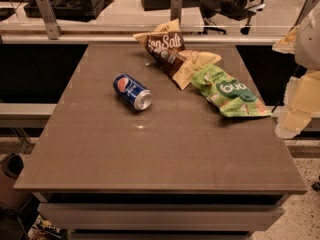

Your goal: Place pepsi can upright

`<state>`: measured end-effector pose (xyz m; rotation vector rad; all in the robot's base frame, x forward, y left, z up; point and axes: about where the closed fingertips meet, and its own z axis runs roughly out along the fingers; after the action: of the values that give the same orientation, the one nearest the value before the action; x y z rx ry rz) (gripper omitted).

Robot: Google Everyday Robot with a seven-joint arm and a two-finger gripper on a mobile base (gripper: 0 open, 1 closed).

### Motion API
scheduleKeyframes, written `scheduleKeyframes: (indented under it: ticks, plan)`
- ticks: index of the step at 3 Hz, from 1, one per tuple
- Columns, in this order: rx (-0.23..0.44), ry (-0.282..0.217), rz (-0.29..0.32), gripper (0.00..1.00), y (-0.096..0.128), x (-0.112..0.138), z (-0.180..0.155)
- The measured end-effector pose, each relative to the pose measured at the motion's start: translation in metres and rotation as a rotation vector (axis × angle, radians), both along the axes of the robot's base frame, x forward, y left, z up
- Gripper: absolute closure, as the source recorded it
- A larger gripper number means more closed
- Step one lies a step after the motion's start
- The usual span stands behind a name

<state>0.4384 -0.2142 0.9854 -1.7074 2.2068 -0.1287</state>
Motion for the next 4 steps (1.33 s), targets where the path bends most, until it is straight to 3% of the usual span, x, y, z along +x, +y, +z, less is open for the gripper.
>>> scheduleKeyframes:
  ticks: [1,3,4]
  plan:
    - [0.000,0.000,0.000,0.00,0.000,0.000,0.000]
    - [0.088,-0.039,-0.053,0.00,0.023,0.013,0.003]
    - [0.089,-0.040,-0.057,0.00,0.023,0.013,0.004]
